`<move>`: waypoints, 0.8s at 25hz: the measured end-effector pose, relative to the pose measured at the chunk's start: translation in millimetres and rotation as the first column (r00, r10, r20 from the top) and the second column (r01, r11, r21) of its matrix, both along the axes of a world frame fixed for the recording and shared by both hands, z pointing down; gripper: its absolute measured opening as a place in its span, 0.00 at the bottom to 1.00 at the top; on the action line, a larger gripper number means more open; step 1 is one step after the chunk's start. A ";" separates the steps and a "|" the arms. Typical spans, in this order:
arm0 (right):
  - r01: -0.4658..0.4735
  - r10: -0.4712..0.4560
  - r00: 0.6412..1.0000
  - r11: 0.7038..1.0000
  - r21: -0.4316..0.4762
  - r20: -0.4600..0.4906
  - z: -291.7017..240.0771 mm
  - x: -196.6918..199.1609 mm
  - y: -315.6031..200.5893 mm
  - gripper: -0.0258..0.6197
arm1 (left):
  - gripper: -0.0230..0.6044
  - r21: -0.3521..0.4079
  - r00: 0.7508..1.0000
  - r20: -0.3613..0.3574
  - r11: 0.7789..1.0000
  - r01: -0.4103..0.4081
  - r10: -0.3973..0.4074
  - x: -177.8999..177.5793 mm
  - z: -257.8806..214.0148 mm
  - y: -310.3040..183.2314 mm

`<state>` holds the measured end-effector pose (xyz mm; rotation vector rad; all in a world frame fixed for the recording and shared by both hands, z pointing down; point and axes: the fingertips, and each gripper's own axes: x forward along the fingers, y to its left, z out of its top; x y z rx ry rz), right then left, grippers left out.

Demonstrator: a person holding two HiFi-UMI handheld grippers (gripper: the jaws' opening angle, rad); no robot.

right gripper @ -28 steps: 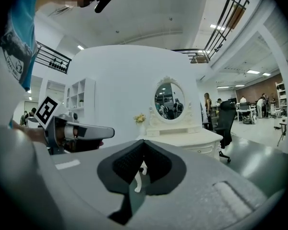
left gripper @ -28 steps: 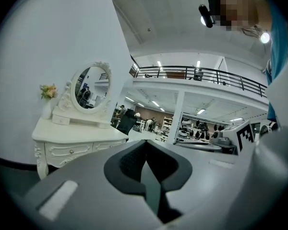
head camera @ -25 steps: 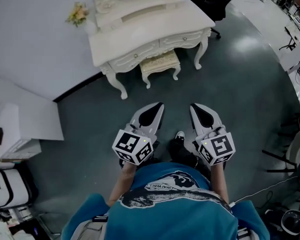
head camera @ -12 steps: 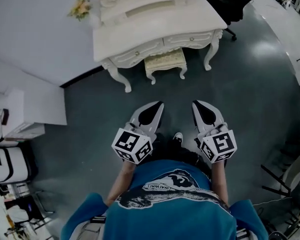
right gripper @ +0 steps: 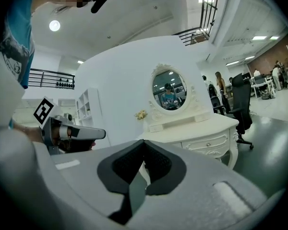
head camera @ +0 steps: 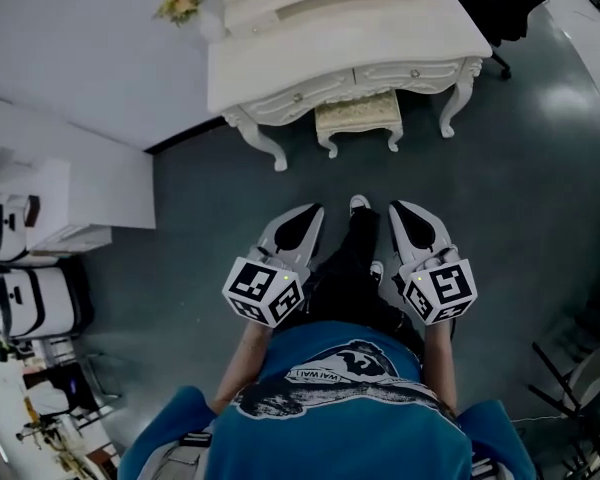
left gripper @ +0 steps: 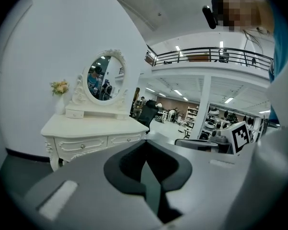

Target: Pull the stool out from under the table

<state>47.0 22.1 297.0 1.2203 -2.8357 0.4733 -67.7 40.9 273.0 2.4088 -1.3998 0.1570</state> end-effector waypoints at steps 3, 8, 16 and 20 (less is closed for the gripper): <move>-0.016 0.016 1.000 1.000 -0.019 -0.016 7.5 6.2 -16.1 0.04 | 0.06 -0.015 1.000 -0.012 1.000 -0.012 0.012 2.8 8.5 -23.1; -0.062 0.059 0.997 0.997 -0.045 -0.051 18.6 28.4 -58.3 0.04 | 0.06 -0.032 0.999 -0.022 0.999 -0.040 0.039 17.5 22.4 -73.5; -0.038 0.025 0.992 0.994 -0.103 -0.121 41.3 28.7 -158.5 0.04 | 0.09 -0.076 0.999 -0.005 0.997 -0.032 0.032 1.6 53.0 -148.7; -0.006 -0.013 0.987 0.993 -0.119 -0.157 56.1 21.9 -206.0 0.04 | 0.11 -0.092 0.999 0.031 0.995 -0.022 0.025 -13.7 70.3 -185.6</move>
